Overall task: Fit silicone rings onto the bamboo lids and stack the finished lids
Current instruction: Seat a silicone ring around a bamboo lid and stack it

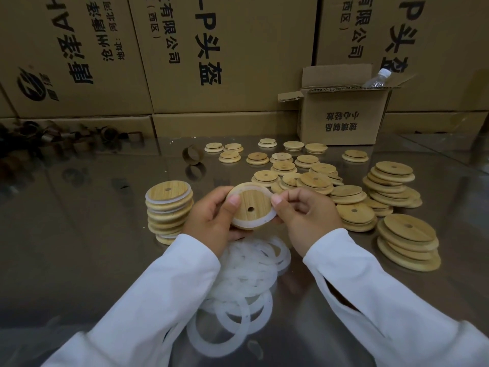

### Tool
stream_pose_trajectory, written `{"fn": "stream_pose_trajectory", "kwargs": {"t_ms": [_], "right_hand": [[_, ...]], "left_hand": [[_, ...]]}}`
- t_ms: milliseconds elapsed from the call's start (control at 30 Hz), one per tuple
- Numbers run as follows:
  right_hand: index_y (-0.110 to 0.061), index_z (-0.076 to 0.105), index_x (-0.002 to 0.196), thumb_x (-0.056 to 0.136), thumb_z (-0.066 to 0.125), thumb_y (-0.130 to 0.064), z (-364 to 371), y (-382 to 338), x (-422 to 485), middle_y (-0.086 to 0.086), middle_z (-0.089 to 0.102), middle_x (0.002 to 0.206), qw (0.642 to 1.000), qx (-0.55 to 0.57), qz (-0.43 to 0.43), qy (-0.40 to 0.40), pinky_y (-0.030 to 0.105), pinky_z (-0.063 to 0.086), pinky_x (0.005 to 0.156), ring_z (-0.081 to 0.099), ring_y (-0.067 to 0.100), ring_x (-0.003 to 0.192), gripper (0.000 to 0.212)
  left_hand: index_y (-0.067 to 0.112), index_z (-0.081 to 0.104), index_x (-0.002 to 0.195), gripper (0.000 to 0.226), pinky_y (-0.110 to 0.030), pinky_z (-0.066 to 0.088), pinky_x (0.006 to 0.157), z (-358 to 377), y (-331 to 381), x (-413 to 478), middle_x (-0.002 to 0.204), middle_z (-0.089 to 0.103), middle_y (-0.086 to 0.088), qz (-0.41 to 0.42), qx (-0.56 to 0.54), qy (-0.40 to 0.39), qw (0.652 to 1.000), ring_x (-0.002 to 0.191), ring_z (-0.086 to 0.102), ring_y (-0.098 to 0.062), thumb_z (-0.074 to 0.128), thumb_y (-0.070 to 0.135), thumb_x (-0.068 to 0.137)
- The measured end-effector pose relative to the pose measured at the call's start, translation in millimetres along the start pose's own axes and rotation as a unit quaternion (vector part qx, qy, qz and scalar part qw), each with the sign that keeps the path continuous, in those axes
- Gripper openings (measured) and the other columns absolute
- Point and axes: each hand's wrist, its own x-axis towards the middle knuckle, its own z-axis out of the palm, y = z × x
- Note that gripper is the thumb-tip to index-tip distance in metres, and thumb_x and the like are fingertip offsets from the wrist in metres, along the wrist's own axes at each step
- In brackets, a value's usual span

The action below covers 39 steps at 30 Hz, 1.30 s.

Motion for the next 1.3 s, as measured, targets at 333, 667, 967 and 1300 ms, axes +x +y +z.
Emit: {"fn": "stream_pose_trajectory", "kwargs": {"t_ms": [333, 667, 967, 1300], "right_hand": [[-0.025, 0.062, 0.068, 0.081, 0.065, -0.021, 4.7, 3.1, -3.6, -0.003, 0.067, 0.072, 0.999, -0.005, 0.005, 0.039, 0.029, 0.052, 0.072, 0.065, 0.016, 0.075, 0.014], [-0.03, 0.059, 0.068, 0.083, 0.065, -0.024, -0.3, 1.6, -6.9, -0.018, 0.06, 0.069, 0.996, -0.069, -0.06, 0.02, 0.005, 0.04, 0.059, 0.056, -0.007, 0.067, 0.017], [-0.027, 0.062, 0.064, 0.081, 0.068, -0.021, 2.4, 3.2, -4.4, -0.013, 0.063, 0.067, 0.998, -0.044, -0.044, 0.02, 0.019, 0.046, 0.066, 0.059, 0.004, 0.067, 0.019], [-0.026, 0.061, 0.067, 0.081, 0.067, -0.018, 1.4, 2.7, -2.3, -0.009, 0.064, 0.072, 0.999, -0.029, -0.023, 0.009, 0.034, 0.053, 0.074, 0.06, 0.009, 0.073, 0.018]], "left_hand": [[0.019, 0.062, 0.094, 0.026, -0.026, 0.056, 0.058, -1.5, 2.1, 0.9, 0.081, 0.073, 0.005, -0.031, -0.086, -0.023, 0.996, 0.08, 0.07, -0.018, 0.055, 0.031, 0.072], [0.021, 0.064, 0.091, 0.026, -0.028, 0.054, 0.079, -5.9, -3.6, 1.4, 0.093, 0.07, -0.004, -0.003, 0.063, -0.059, 0.996, 0.086, 0.067, -0.016, 0.064, -0.002, 0.078], [0.011, 0.061, 0.089, 0.013, -0.014, 0.051, 0.068, -5.4, -0.6, 1.1, 0.086, 0.065, -0.007, 0.036, 0.072, -0.057, 0.995, 0.074, 0.062, -0.003, 0.06, -0.001, 0.082], [0.012, 0.063, 0.088, 0.015, -0.019, 0.053, 0.068, -6.6, -1.2, 0.9, 0.082, 0.068, -0.005, 0.014, 0.05, -0.05, 0.997, 0.072, 0.065, -0.007, 0.058, 0.0, 0.082]]}}
